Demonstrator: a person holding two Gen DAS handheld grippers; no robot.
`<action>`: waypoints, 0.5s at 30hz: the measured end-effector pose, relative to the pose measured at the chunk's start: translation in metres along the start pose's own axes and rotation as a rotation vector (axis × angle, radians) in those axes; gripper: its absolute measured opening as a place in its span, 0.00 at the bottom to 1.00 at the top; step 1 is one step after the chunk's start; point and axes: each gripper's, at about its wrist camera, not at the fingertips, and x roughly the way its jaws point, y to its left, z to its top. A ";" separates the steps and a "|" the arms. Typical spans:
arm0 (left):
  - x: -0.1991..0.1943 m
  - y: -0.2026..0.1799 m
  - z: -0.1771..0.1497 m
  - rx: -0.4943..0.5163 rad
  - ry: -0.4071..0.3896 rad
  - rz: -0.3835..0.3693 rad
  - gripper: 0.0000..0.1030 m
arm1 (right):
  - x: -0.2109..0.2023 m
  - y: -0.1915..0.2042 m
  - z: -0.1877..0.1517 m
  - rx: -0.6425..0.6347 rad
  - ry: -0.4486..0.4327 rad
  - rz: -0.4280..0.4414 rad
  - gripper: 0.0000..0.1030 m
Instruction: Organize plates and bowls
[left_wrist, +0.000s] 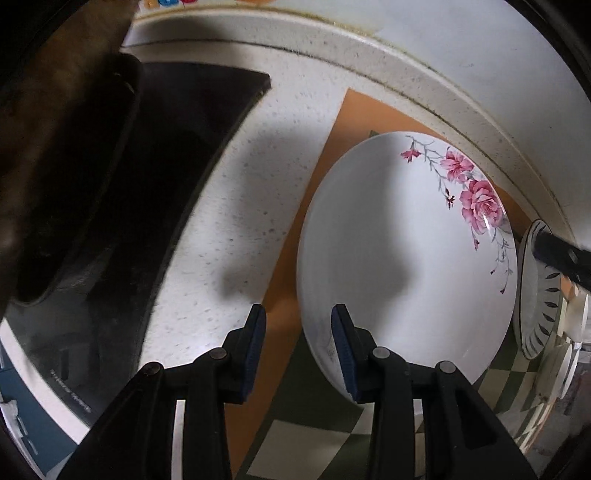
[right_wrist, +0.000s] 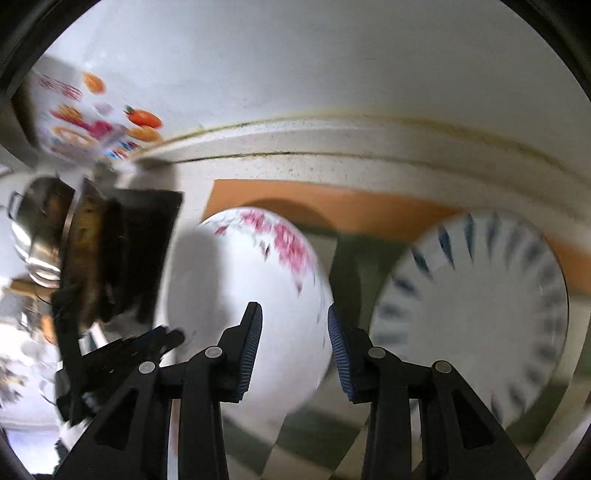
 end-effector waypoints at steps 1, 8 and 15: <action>0.004 0.000 0.001 0.001 0.006 -0.005 0.33 | 0.008 0.001 0.009 -0.011 0.015 -0.018 0.39; 0.012 -0.001 0.000 0.015 -0.006 -0.059 0.27 | 0.046 -0.015 0.028 -0.031 0.111 -0.043 0.18; 0.009 0.004 -0.012 0.014 -0.022 -0.067 0.26 | 0.048 -0.024 0.021 -0.042 0.108 -0.014 0.14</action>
